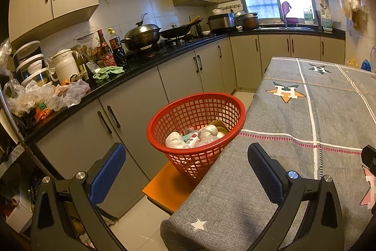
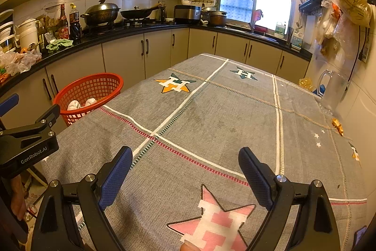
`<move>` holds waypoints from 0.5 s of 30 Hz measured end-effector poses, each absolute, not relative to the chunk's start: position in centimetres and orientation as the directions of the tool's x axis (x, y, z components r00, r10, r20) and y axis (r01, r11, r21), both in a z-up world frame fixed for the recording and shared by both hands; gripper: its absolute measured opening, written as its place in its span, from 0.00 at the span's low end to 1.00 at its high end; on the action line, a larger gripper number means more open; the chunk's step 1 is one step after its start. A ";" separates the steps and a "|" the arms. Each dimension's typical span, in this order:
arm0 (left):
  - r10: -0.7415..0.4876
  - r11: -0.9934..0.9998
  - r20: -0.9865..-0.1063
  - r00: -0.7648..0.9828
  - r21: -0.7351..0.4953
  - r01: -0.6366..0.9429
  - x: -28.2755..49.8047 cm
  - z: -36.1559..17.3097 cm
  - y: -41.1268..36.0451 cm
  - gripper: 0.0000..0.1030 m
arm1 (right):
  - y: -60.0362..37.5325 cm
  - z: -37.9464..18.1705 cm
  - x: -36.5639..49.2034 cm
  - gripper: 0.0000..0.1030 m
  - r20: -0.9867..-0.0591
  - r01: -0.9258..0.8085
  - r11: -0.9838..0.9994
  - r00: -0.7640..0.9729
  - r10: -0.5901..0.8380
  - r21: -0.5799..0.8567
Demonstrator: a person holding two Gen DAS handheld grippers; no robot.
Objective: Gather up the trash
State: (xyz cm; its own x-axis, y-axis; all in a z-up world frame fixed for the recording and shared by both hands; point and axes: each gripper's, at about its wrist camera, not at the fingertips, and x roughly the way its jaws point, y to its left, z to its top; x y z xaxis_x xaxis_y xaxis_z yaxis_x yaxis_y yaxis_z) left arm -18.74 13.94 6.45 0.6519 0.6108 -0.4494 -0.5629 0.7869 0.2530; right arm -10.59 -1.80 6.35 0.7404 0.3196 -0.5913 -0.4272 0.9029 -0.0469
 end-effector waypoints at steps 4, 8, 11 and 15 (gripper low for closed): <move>0.610 0.788 -0.449 0.653 0.258 -0.558 -18.7 6.3 13.5 1.00 | -1.8 6.3 -10.6 0.91 -0.591 -0.427 0.903 0.740 0.321 -0.045; 0.606 0.792 -0.450 0.656 0.263 -0.552 -18.6 6.3 13.0 1.00 | -1.9 6.2 -10.8 0.91 -0.590 -0.426 0.904 0.740 0.323 -0.040; 0.604 0.794 -0.449 0.659 0.269 -0.545 -18.5 6.4 12.5 1.00 | -2.2 6.2 -10.8 0.91 -0.589 -0.424 0.905 0.740 0.324 -0.036; 0.605 0.795 -0.448 0.658 0.287 -0.535 -18.1 6.3 11.7 1.00 | -3.1 6.1 -10.7 0.91 -0.589 -0.408 0.913 0.743 0.319 -0.019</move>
State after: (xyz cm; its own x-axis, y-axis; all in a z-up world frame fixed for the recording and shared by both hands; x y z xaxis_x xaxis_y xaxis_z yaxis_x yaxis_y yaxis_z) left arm -18.11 11.72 6.32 0.6580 0.6050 -0.4483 -0.5350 0.7946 0.2871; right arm -10.66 -3.09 6.14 0.7426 0.3194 -0.5887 -0.4076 0.9130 -0.0187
